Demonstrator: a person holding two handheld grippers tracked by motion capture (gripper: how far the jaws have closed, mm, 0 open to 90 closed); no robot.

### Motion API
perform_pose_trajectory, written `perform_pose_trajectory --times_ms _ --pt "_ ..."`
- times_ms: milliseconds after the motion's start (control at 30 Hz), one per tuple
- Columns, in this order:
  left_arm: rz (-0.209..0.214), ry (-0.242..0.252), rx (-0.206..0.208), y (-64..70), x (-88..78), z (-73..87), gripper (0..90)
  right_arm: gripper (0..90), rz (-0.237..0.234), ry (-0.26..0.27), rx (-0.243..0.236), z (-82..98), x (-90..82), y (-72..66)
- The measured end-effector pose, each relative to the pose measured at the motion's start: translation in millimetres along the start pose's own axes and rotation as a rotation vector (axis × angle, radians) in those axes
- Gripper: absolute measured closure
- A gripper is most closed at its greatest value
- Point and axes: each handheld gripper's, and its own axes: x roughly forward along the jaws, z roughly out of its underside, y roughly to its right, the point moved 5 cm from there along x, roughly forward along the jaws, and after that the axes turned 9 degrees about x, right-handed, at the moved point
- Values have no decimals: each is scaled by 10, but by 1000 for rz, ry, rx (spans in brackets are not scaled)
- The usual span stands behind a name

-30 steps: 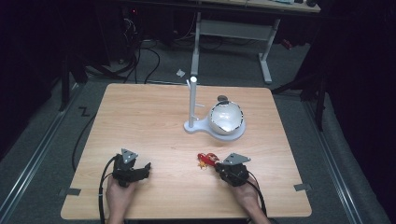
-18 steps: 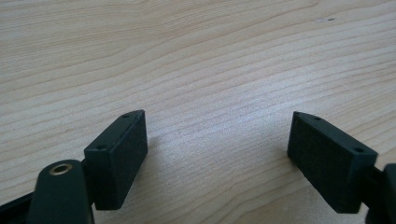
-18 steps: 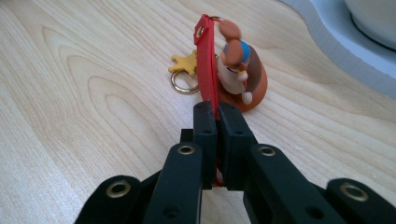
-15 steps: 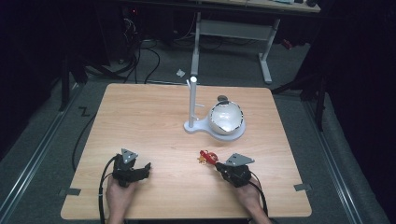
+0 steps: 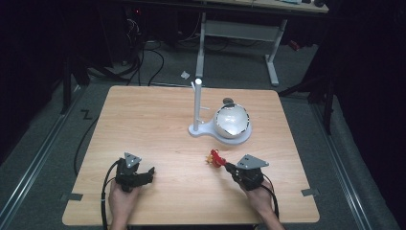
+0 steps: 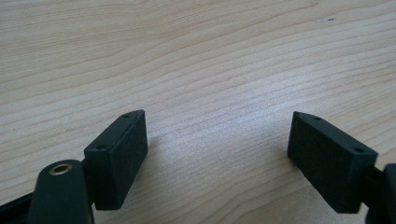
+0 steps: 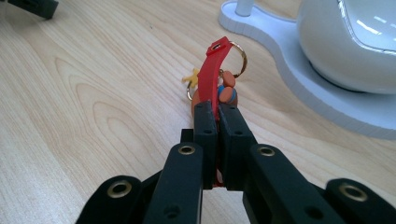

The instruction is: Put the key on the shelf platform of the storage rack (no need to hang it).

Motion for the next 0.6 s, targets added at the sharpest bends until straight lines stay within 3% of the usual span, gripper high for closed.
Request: perform_pose_trajectory --times_ms 600 --pt "-1 0 -3 1 0 0 204 873 33 80 5 -181 -288 147"
